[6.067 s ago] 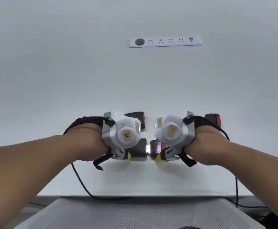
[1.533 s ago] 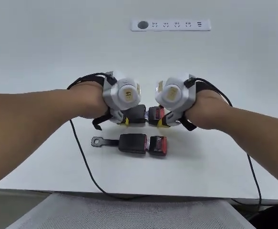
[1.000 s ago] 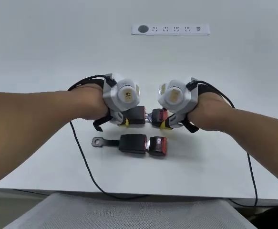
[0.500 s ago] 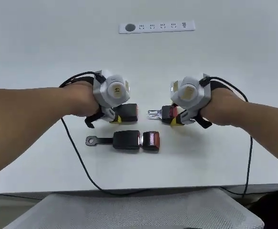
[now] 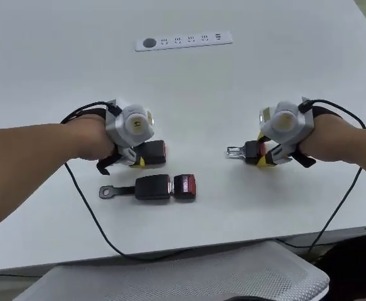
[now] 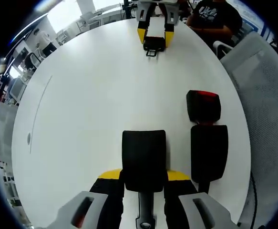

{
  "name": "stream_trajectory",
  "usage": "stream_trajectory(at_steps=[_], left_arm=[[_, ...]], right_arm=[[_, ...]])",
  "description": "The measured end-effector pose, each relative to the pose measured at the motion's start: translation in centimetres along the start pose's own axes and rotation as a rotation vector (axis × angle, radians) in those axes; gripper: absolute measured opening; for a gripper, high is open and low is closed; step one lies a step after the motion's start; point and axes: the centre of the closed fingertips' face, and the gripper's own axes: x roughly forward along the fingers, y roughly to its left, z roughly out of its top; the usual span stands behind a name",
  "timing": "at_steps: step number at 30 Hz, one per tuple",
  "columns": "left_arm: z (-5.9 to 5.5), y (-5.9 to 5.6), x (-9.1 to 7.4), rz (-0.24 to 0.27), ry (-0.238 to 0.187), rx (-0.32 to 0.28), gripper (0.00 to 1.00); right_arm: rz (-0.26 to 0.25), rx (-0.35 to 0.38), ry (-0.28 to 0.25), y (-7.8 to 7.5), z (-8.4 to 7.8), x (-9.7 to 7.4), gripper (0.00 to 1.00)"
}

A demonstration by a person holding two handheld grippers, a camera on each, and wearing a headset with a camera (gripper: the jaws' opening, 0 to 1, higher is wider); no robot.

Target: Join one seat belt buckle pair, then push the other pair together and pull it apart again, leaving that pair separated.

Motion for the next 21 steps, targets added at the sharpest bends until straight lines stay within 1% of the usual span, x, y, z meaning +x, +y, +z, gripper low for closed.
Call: stream_trajectory(at_steps=[3,4,6,8,9,10,11,12,13,14,15,16,17,18,19,20,21], left_arm=[[0.0,0.0,-0.1,0.004,-0.007,-0.014,0.32],[-0.1,0.0,-0.1,0.011,-0.007,-0.035,0.32],[-0.1,0.0,-0.2,0.020,-0.010,-0.040,0.33],[-0.1,0.0,-0.3,0.031,-0.022,-0.028,0.33],[-0.1,-0.1,-0.4,0.035,-0.033,-0.015,0.33],[-0.2,-0.5,-0.5,0.015,-0.033,0.018,0.36],[-0.7,-0.3,-0.8,0.031,-0.023,-0.031,0.40],[-0.9,0.1,-1.2,0.060,-0.028,-0.062,0.42],[-0.5,0.6,-1.9,0.087,-0.071,-0.094,0.44],[-0.6,0.8,-2.5,0.103,-0.078,-0.106,0.44],[-0.8,1.0,-3.3,0.126,-0.086,-0.118,0.45],[-1.0,0.7,-3.8,0.130,-0.090,-0.118,0.46],[-1.2,0.4,-4.2,0.135,-0.094,-0.122,0.50],[-1.8,-0.3,-4.7,0.129,-0.093,-0.122,0.52],[-2.2,-0.8,-5.0,0.129,-0.092,-0.121,0.53],[-2.9,-1.2,-5.5,0.141,-0.089,-0.126,0.53],[-3.2,-1.5,-6.0,0.153,-0.093,-0.136,0.54]], right_arm=[[-0.005,0.016,0.003,0.0,0.0,0.0,0.37],[-0.013,0.034,0.012,-0.2,0.0,0.0,0.39],[-0.050,0.047,0.027,-0.7,0.0,-0.1,0.45],[-0.069,0.008,0.027,-0.8,0.2,-0.2,0.48],[-0.085,-0.004,0.019,-0.8,0.3,-0.2,0.53],[-0.099,0.027,0.006,-0.9,0.4,-0.4,0.57],[-0.116,0.045,-0.005,-1.0,0.5,-0.5,0.59],[-0.128,0.061,-0.022,-0.9,0.6,-0.7,0.59],[-0.131,0.069,-0.033,-0.7,0.7,-0.9,0.60],[-0.144,0.105,-0.058,-0.4,0.9,-1.2,0.60],[-0.156,0.129,-0.071,-0.3,1.0,-1.5,0.63],[-0.170,0.137,-0.114,0.2,1.5,-2.0,0.65],[-0.175,0.140,-0.146,0.6,1.9,-2.3,0.68],[-0.199,0.145,-0.162,1.1,2.0,-2.9,0.72],[-0.214,0.151,-0.171,1.4,2.1,-3.3,0.74],[-0.221,0.182,-0.211,2.2,2.5,-3.9,0.76],[-0.225,0.207,-0.234,2.6,2.7,-4.1,0.79]])
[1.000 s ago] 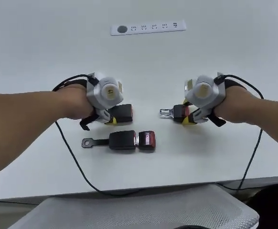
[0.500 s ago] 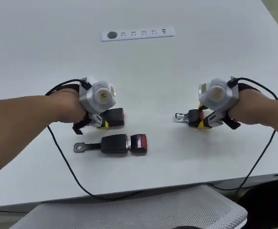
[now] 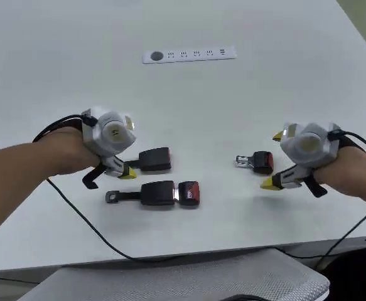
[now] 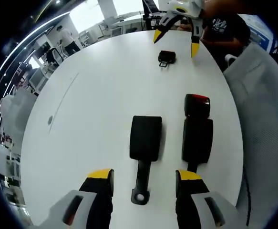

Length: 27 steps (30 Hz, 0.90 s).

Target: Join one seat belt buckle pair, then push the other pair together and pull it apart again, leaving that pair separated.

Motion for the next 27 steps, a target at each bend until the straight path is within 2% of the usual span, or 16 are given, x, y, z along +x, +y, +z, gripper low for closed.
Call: stream_trajectory(at_steps=[2,3,4,5,6,7,9,10,12,13,14,16,18,21,23,27], left_arm=[[-0.3,-0.4,-1.3,0.044,-0.045,-0.059,0.58],[-0.4,-0.7,-1.9,0.062,-0.064,-0.094,0.60],[-0.6,-0.9,-2.4,0.088,-0.082,-0.122,0.61],[-0.7,-1.0,-3.5,0.153,-0.115,-0.118,0.59],[-0.8,-1.4,-4.1,0.174,-0.139,-0.110,0.56],[-1.2,-2.1,-4.5,0.184,-0.148,-0.126,0.55],[-2.8,-3.7,-5.2,0.207,-0.170,-0.176,0.56],[-3.1,-4.3,-5.4,0.204,-0.182,-0.189,0.58],[-4.0,-5.3,-5.7,0.224,-0.210,-0.233,0.67],[-3.9,-5.9,-5.8,0.221,-0.233,-0.248,0.77],[-3.8,-6.7,-5.8,0.208,-0.258,-0.297,0.84],[-4.1,-7.6,-6.2,0.213,-0.249,-0.299,0.88],[-4.0,-7.8,-6.6,0.248,-0.263,-0.318,0.89],[-3.9,-7.5,-6.7,0.306,-0.296,-0.380,0.96],[-3.6,-7.2,-7.1,0.349,-0.329,-0.396,1.00],[-3.2,-7.4,-7.8,0.361,-0.371,-0.421,1.00]], right_arm=[[-0.046,0.054,-0.027,0.3,0.1,-0.9,0.84],[-0.054,0.108,-0.015,0.7,-0.3,-1.2,0.88],[-0.059,0.125,0.007,1.4,-0.8,-1.6,0.92],[-0.068,0.130,-0.016,1.7,-0.5,-1.7,0.95],[-0.069,0.148,-0.032,2.5,-0.4,-1.9,0.97],[-0.070,0.146,-0.031,2.7,-0.4,-2.0,0.98],[-0.104,0.152,-0.058,3.1,-0.3,-2.6,1.00],[-0.114,0.170,-0.068,3.5,-0.2,-2.7,1.00],[-0.115,0.217,-0.084,4.5,-0.2,-2.9,1.00],[-0.110,0.230,-0.096,5.2,-0.1,-2.9,1.00],[-0.110,0.234,-0.099,5.5,-0.1,-2.9,1.00],[-0.113,0.243,-0.127,5.9,0.1,-3.1,1.00],[-0.115,0.300,-0.150,6.2,0.1,-3.4,1.00],[-0.119,0.314,-0.159,6.7,0.2,-3.9,1.00],[-0.135,0.310,-0.165,6.9,0.4,-4.4,1.00],[-0.158,0.318,-0.183,7.2,0.8,-5.5,1.00]])
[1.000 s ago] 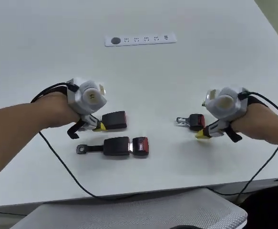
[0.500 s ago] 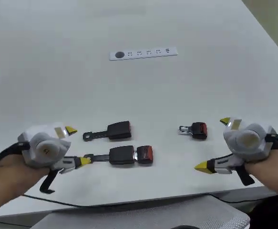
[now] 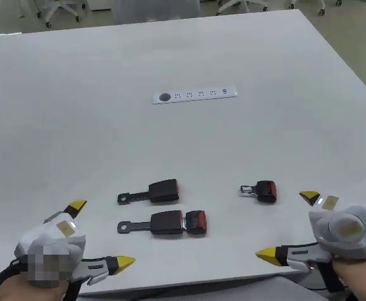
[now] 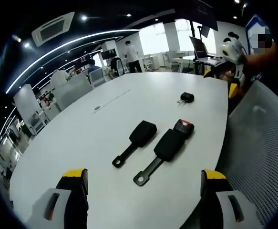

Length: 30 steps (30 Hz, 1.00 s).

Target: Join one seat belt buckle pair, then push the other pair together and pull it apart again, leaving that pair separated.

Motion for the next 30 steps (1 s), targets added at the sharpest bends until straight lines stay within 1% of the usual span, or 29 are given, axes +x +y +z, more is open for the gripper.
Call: stream_trajectory(at_steps=[2,3,9,13,16,19,20,22,23,24,25,27,28,30], left_arm=[[-0.1,0.2,-0.5,0.002,-0.012,-0.015,1.00],[-0.2,0.3,-0.6,0.002,-0.010,-0.022,1.00],[-0.7,1.5,-1.9,0.048,-0.010,-0.056,1.00],[-0.9,1.8,-2.5,0.064,-0.014,-0.078,1.00],[-1.2,2.0,-2.8,0.074,-0.015,-0.080,1.00],[-1.5,2.2,-2.8,0.105,-0.017,-0.069,1.00],[-1.9,2.3,-2.7,0.120,-0.017,-0.055,1.00],[-2.4,2.3,-2.4,0.127,-0.004,-0.052,1.00],[-2.5,2.3,-2.3,0.126,-0.003,-0.057,1.00],[-2.6,2.1,-2.2,0.114,-0.006,-0.071,1.00],[-2.5,1.9,-2.2,0.108,-0.011,-0.073,0.99],[-2.4,1.9,-2.1,0.099,-0.019,-0.059,1.00],[-2.4,1.7,-2.2,0.089,-0.017,-0.064,1.00],[-2.2,1.6,-2.1,0.073,-0.025,-0.066,1.00]], right_arm=[[-0.001,0.004,-0.006,0.2,0.0,-0.3,1.00],[-0.005,0.008,-0.010,0.3,0.0,-0.5,1.00],[-0.029,0.046,-0.029,-0.1,-0.1,-1.4,1.00],[-0.040,0.056,-0.037,-0.1,0.0,-1.8,1.00],[-0.039,0.057,-0.030,0.1,0.0,-2.0,1.00],[-0.038,0.067,-0.004,0.4,-0.3,-2.0,1.00],[-0.045,0.066,-0.009,0.4,-0.2,-2.1,1.00],[-0.042,0.062,-0.009,0.5,-0.2,-2.1,1.00],[-0.045,0.058,-0.008,0.5,-0.2,-2.1,1.00],[-0.045,0.056,-0.010,0.5,-0.1,-2.1,1.00],[-0.042,0.055,-0.010,0.6,-0.1,-2.1,1.00],[-0.055,0.048,-0.010,0.3,0.1,-2.3,1.00],[-0.055,0.051,-0.011,0.2,0.2,-2.5,1.00],[-0.072,0.047,-0.025,0.0,0.7,-2.9,1.00]])
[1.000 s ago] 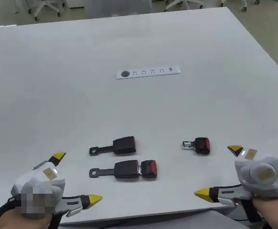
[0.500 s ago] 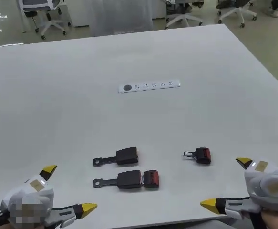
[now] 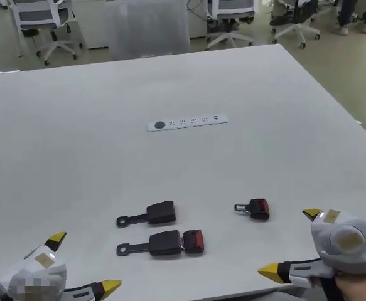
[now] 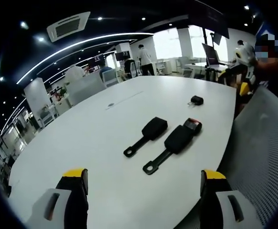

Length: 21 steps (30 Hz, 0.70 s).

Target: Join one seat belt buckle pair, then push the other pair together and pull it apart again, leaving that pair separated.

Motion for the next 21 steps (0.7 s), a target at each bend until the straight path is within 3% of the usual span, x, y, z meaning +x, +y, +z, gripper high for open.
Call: stream_trajectory(at_steps=[4,10,13,16,19,21], left_arm=[[1.1,0.0,0.3,-0.031,-0.023,0.010,0.99],[2.6,-0.5,-0.3,-0.079,-0.050,0.003,1.00],[2.8,-0.8,-0.3,-0.093,-0.055,0.031,1.00],[3.0,-0.8,-0.7,-0.104,-0.065,0.021,1.00],[2.8,-0.9,-0.8,-0.109,-0.060,0.005,1.00],[2.7,-0.9,-1.0,-0.110,-0.061,-0.006,0.99]], right_arm=[[-0.001,-0.043,-0.028,0.3,0.6,-0.2,1.00],[-0.010,-0.016,0.022,0.4,0.0,-0.5,1.00],[-0.030,-0.021,0.021,-0.1,0.1,-0.6,1.00],[-0.054,0.017,0.024,-0.8,0.1,-1.0,1.00],[-0.104,0.004,0.033,-1.4,-0.1,-1.5,1.00],[-0.113,0.019,0.061,-1.4,-0.8,-1.6,1.00]])
